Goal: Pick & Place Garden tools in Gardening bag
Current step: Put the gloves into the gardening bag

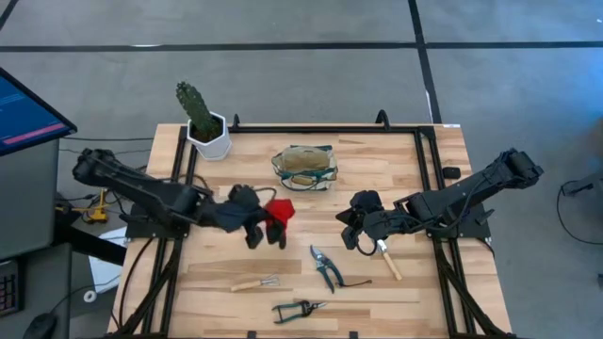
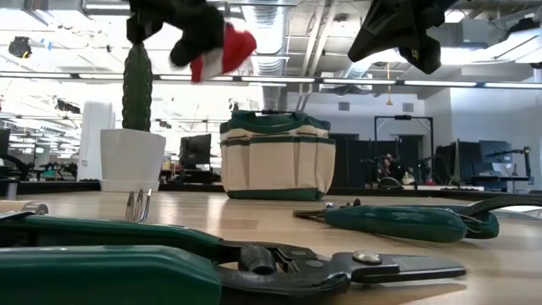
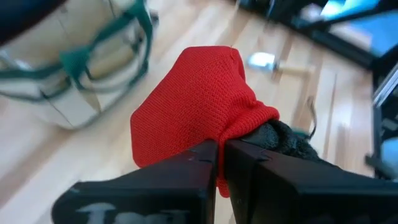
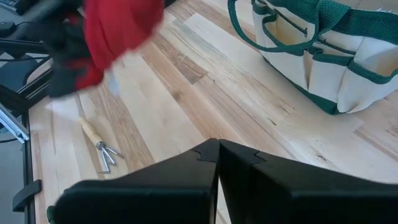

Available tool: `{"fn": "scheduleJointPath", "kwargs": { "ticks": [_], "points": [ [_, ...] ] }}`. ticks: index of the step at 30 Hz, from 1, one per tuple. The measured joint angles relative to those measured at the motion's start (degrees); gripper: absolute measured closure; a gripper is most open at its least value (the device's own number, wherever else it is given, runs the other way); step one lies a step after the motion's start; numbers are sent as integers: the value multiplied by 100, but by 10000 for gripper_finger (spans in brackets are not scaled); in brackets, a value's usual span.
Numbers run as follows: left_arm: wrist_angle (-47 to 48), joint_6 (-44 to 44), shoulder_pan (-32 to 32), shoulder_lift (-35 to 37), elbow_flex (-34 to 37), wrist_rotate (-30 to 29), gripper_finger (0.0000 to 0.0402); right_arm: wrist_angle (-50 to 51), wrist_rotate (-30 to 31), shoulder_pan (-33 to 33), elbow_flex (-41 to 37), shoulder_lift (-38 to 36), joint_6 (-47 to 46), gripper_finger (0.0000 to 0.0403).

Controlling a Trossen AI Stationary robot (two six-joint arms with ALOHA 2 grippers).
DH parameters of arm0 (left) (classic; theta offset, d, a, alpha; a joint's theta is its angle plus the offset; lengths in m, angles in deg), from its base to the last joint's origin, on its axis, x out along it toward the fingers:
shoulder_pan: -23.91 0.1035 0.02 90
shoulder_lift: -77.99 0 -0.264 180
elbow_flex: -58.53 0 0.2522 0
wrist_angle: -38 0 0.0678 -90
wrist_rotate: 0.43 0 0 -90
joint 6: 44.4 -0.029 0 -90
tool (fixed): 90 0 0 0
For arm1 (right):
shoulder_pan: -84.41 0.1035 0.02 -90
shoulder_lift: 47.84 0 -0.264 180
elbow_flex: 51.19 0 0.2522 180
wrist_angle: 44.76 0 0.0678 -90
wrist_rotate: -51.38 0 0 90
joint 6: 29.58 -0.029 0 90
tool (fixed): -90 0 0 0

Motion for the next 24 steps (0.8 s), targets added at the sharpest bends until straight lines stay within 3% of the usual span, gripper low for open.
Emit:
{"fn": "scheduleJointPath", "kwargs": {
  "ticks": [7, 14, 18, 24],
  "points": [
    [-230, -438, 0, 695, -2, -412, 398, 22, 7, -13, 0, 0, 2, 401],
    [-728, -1605, 230, 936, -7, -651, 398, 24, 301, -13, 0, 0, 3, 401],
    [-835, -2432, 642, 934, -7, -406, 398, 25, 302, -13, 0, 0, 2, 401],
    [-883, -3086, 1596, 931, -7, 414, 398, 40, 304, -11, 0, 0, -4, 401]
  ]
}}
